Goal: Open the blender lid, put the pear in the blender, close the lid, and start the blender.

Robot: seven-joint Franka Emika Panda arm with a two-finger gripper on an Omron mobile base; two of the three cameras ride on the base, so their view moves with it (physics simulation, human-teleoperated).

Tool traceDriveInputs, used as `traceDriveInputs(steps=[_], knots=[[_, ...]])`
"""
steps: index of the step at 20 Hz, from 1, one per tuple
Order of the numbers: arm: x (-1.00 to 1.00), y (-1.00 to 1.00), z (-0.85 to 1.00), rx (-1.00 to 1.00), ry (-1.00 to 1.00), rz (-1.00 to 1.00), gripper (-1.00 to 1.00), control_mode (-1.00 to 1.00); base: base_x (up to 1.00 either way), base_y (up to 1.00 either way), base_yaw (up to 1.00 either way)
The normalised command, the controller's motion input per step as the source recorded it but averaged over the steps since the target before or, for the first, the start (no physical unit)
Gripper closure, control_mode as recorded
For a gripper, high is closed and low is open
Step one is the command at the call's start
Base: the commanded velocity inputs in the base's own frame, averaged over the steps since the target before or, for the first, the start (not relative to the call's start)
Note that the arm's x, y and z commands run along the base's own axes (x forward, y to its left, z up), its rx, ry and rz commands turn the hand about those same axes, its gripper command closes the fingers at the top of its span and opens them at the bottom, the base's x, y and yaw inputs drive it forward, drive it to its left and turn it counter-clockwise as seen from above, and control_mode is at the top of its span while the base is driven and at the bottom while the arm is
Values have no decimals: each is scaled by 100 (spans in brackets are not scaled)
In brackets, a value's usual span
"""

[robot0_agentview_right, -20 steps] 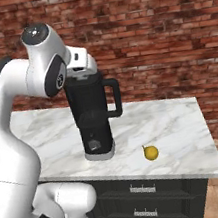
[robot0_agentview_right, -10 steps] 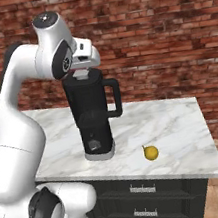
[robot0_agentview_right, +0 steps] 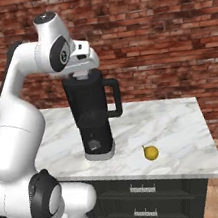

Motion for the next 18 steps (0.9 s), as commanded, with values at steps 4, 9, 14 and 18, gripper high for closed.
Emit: traceDriveInputs(steps=[4, 9, 14, 18], knots=[[17, 4, -9, -1, 4, 0, -100, -100, 0, 0, 0], [14, -2, 0, 0, 0, 0, -100, -100, 0, 0, 0], [20, 0, 0, 0, 0, 0, -100, -100, 0, 0, 0], [23, 0, 0, 0, 0, 0, -100, -100, 0, 0, 0]])
